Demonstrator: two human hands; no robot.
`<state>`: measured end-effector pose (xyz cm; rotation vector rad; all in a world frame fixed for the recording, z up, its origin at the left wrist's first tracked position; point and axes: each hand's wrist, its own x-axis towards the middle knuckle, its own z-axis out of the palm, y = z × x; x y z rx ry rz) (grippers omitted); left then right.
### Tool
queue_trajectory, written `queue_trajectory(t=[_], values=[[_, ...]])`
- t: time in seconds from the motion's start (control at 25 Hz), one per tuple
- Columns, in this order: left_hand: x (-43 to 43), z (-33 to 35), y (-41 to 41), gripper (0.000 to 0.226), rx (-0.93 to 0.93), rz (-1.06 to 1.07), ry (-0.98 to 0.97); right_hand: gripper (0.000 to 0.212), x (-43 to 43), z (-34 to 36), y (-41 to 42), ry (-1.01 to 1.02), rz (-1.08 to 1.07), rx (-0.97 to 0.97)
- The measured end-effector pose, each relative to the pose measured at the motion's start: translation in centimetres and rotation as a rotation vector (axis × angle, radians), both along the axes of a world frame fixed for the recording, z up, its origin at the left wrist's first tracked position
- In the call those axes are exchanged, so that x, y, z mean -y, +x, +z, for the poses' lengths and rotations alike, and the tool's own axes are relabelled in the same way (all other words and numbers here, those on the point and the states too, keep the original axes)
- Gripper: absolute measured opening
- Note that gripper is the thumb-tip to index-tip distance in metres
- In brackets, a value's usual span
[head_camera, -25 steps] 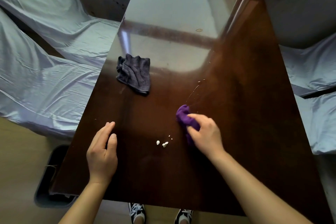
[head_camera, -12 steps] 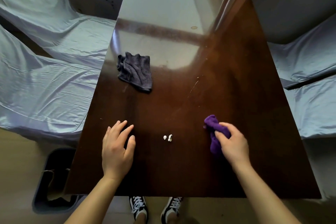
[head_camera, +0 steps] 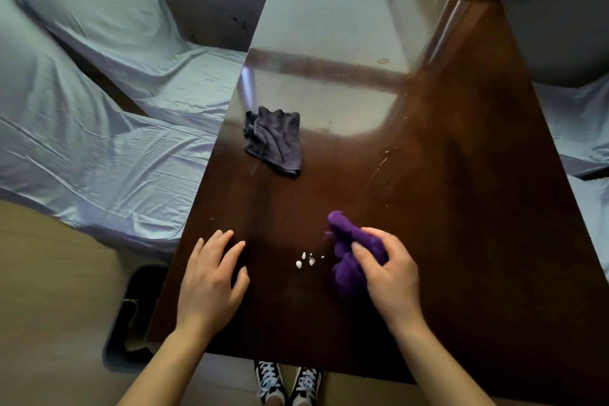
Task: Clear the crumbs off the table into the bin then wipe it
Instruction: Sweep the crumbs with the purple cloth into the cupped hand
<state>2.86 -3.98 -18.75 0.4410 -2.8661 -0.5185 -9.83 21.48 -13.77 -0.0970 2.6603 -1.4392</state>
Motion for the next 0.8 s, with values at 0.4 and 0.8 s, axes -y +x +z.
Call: queue_trajectory(t=[0.4, 0.8], values=[[1.2, -0.7, 0.2, 0.051, 0.037, -0.096, -0.087, 0.025, 6.2, -0.9, 3.9, 0.209, 0.114, 0.076], [5.7, -0.6, 0.9, 0.039, -0.081, -0.190, 0.148, 0.025, 3.9, 0.3, 2.6, 0.201, -0.223, 0.014]])
